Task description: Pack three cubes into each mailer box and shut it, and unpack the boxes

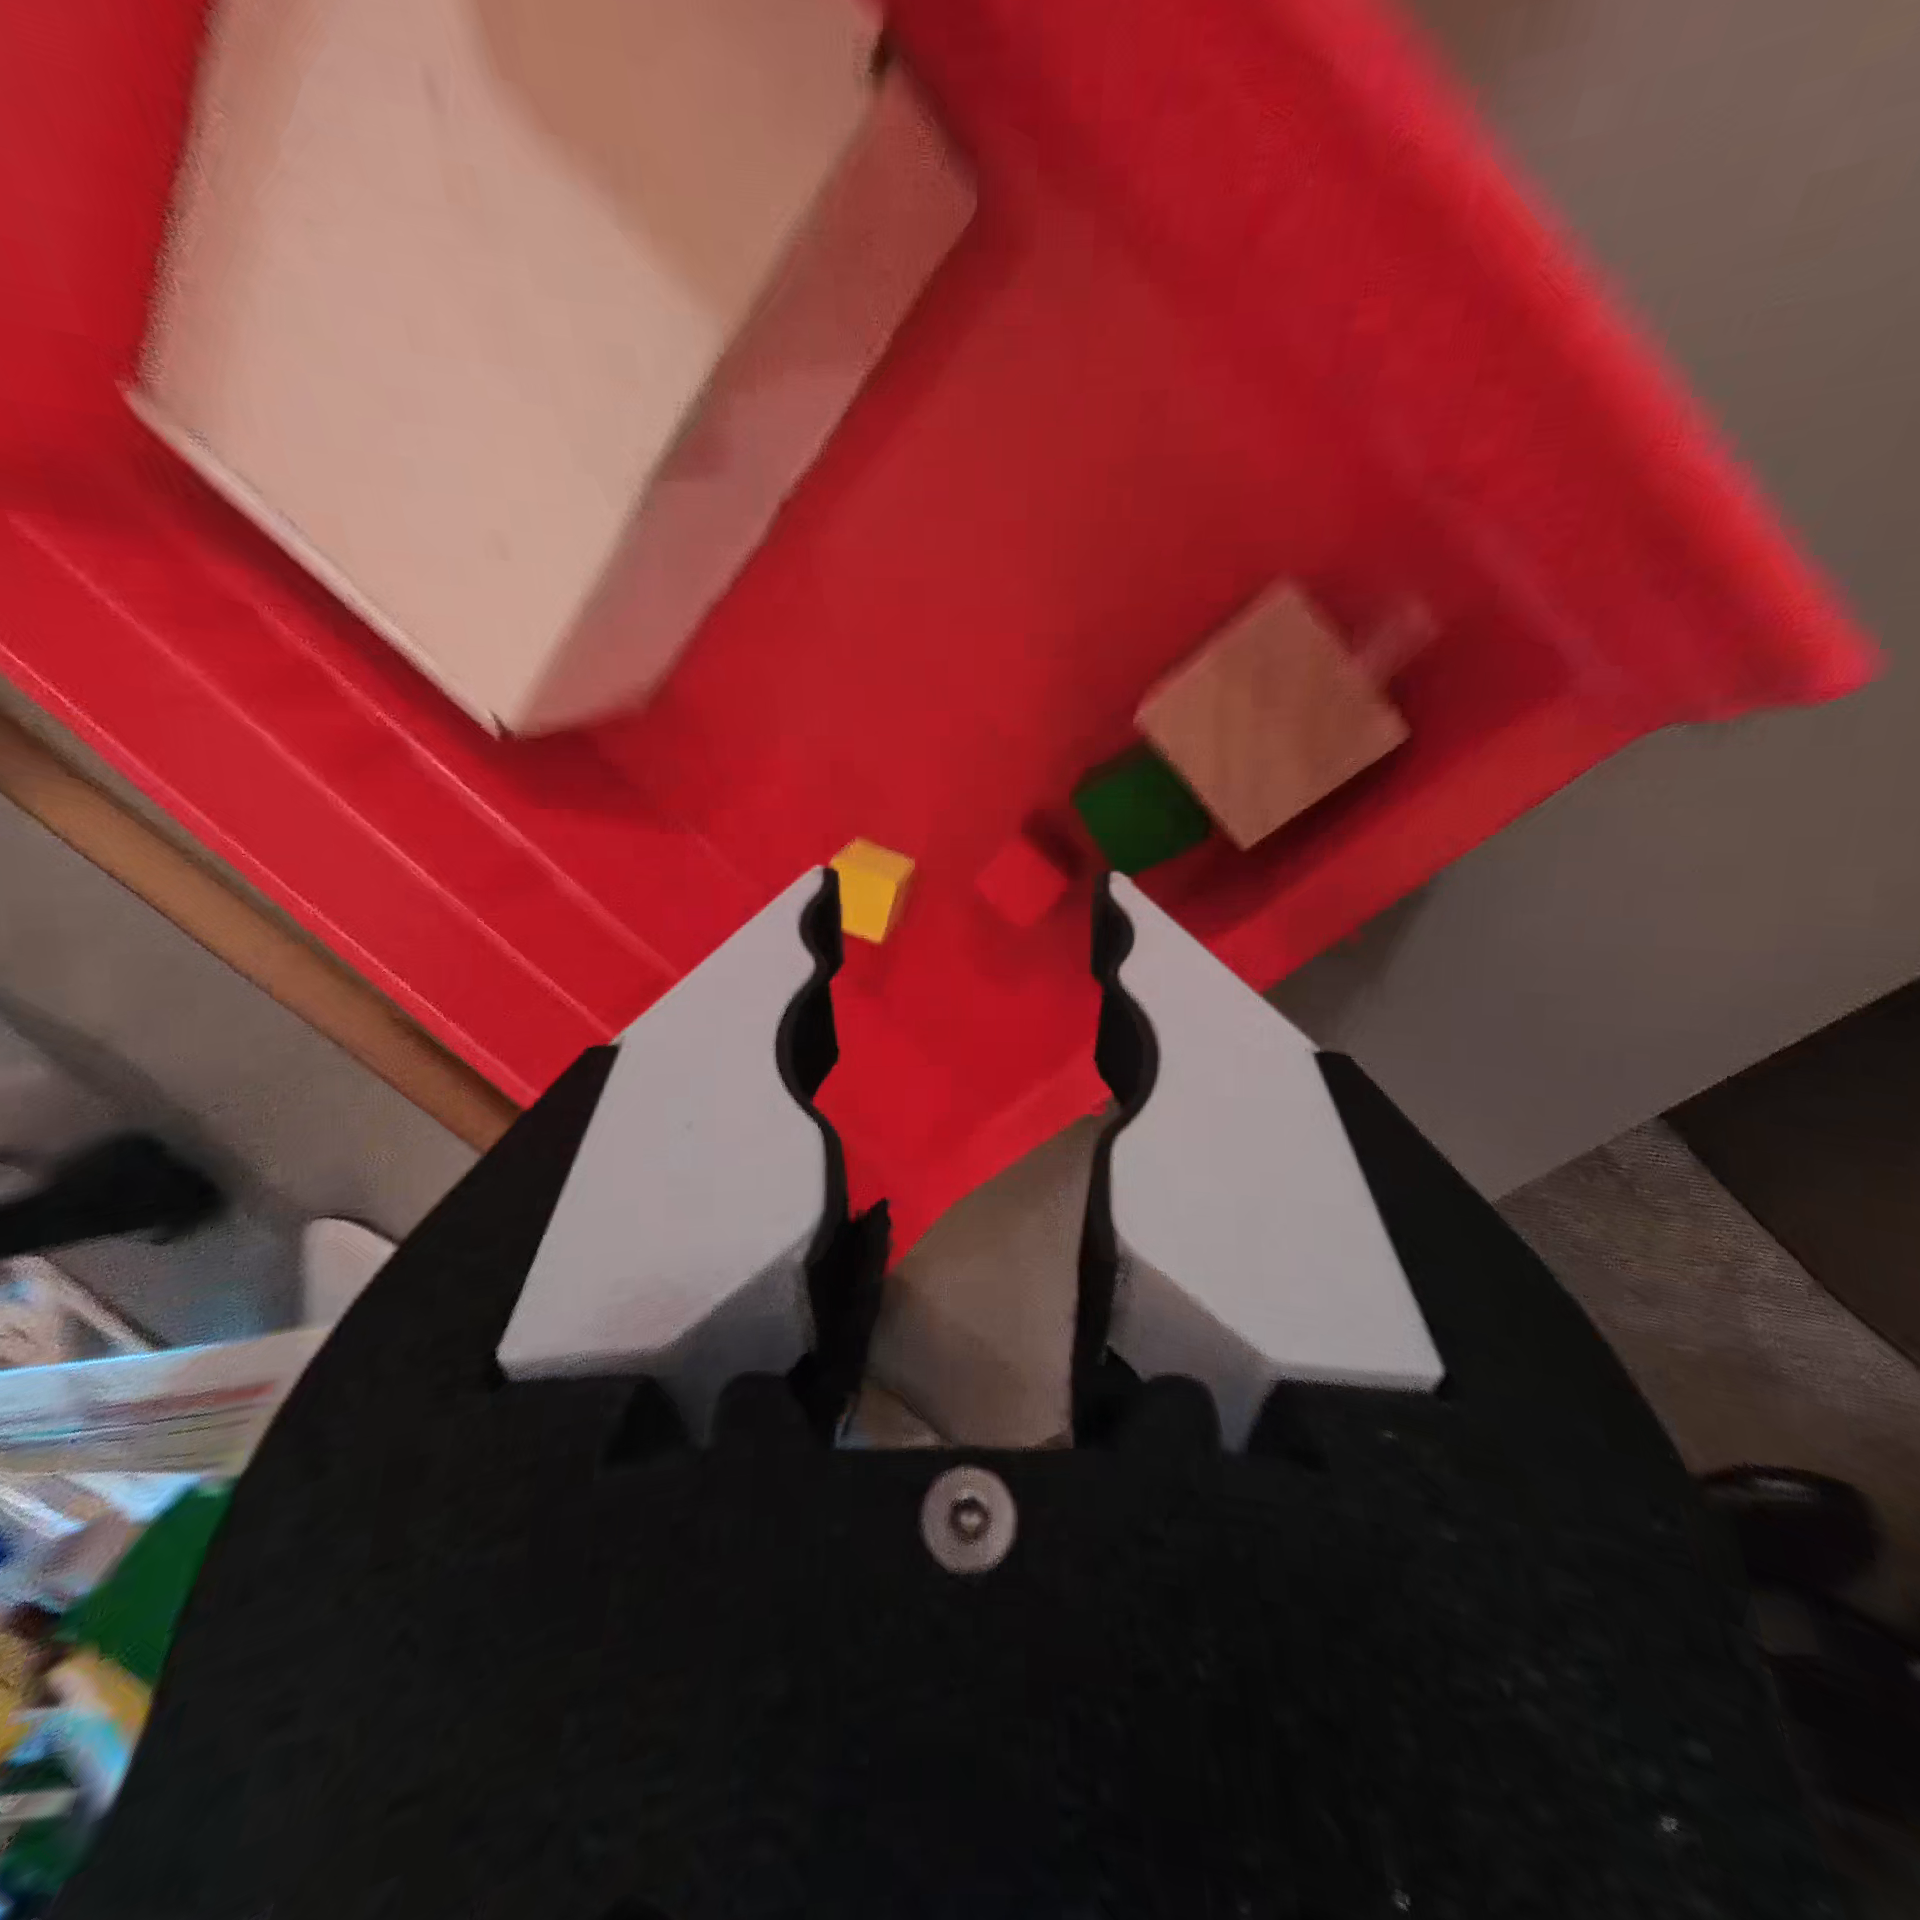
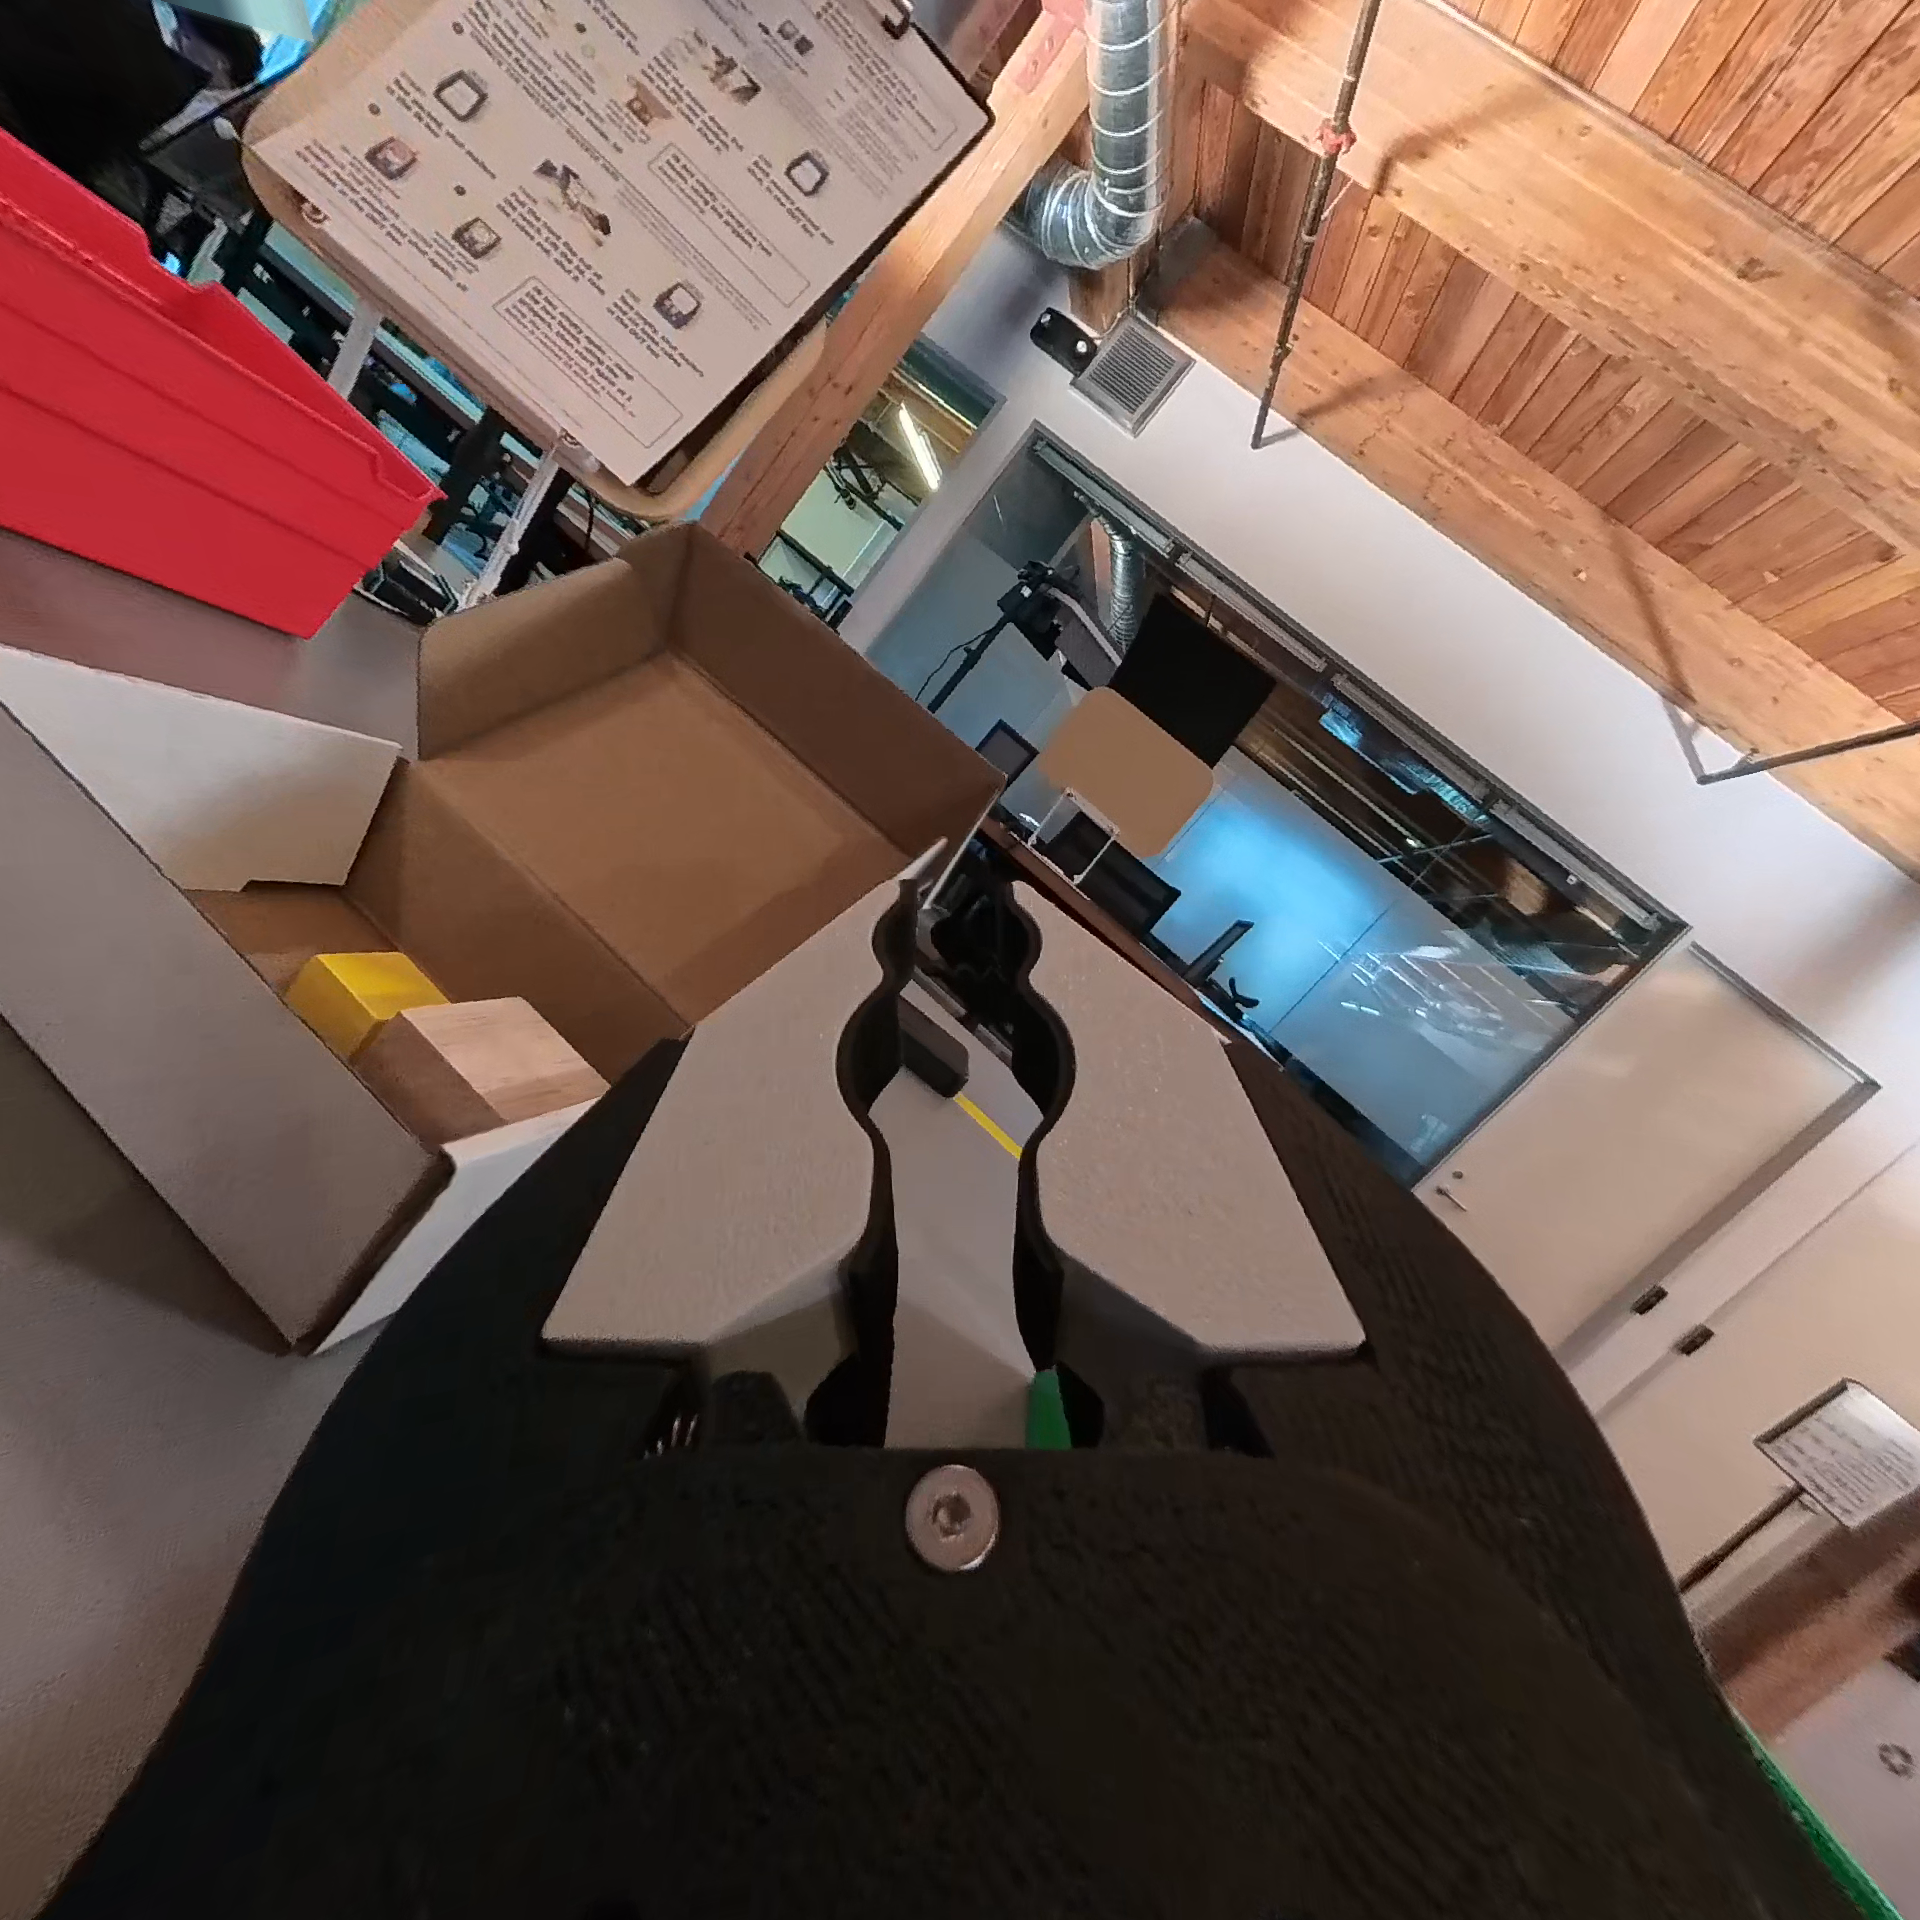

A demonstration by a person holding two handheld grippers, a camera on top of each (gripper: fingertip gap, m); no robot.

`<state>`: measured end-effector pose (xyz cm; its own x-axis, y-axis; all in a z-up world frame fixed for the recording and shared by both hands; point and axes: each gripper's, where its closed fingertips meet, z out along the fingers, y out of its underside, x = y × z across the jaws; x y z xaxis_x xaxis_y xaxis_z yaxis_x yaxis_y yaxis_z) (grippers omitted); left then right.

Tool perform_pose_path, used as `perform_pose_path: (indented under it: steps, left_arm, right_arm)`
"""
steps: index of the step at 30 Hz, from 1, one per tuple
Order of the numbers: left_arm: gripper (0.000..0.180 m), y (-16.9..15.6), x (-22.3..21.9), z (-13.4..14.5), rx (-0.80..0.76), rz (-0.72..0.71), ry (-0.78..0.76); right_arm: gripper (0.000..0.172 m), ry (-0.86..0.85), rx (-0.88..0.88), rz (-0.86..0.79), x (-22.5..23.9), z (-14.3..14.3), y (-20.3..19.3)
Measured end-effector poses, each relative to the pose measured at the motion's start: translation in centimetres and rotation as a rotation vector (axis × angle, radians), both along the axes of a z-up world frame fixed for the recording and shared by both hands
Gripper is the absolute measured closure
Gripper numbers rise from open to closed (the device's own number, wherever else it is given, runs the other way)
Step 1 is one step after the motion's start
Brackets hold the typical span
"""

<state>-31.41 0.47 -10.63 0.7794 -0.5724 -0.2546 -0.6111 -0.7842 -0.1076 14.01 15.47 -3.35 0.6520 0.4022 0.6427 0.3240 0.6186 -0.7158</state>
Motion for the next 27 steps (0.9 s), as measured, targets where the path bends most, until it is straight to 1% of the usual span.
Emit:
perform_pose_path:
  steps: [2,3,6,11,14,17,20,23,25,27]
  left_arm:
    - [0.138,-0.7,-1.6,-1.5,-0.009,0.037,-0.054]
    - [0.14,-1.0,-2.3,-2.2,-0.012,0.02,-0.059]
    - [0.143,-1.5,-3.1,-3.9,-0.015,-0.107,-0.058]
    - [0.144,-1.6,-2.5,-5.7,-0.01,-0.222,-0.089]
    - [0.144,-1.6,-2.5,-6.5,-0.034,-0.266,-0.053]
    - [0.145,-0.8,-2.3,-6.7,-0.013,-0.307,-0.013]
    - [0.156,-0.8,-2.2,-7.5,-0.044,-0.335,0.018]
    - [0.158,-0.8,-1.7,-7.4,-0.062,-0.357,0.009]
    - [0.16,-0.5,-1.8,-6.9,-0.062,-0.333,0.025]
    - [0.161,1.0,-1.6,-5.1,0.027,-0.338,0.058]
  right_arm:
    - [0.158,-0.011,0.005,-0.004,-0.2,-0.1,-0.1]
    - [0.158,-0.02,0.008,-0.007,-0.3,-0.2,-0.1]
    - [0.158,-0.038,0.012,-0.017,-0.4,-0.4,0.1]
    - [0.158,-0.026,-0.005,-0.027,0.0,-0.4,0.5]
    - [0.158,-0.022,-0.012,-0.032,0.1,-0.5,0.6]
    - [0.158,-0.025,-0.015,-0.029,0.0,-0.6,0.6]
    - [0.158,-0.031,-0.014,-0.024,-0.2,-0.6,0.5]
    - [0.158,-0.027,-0.015,-0.019,-0.2,-0.6,0.4]
    - [0.158,-0.025,-0.017,-0.015,-0.2,-0.6,0.4]
    - [0.158,-0.023,-0.016,-0.011,-0.2,-0.5,0.3]
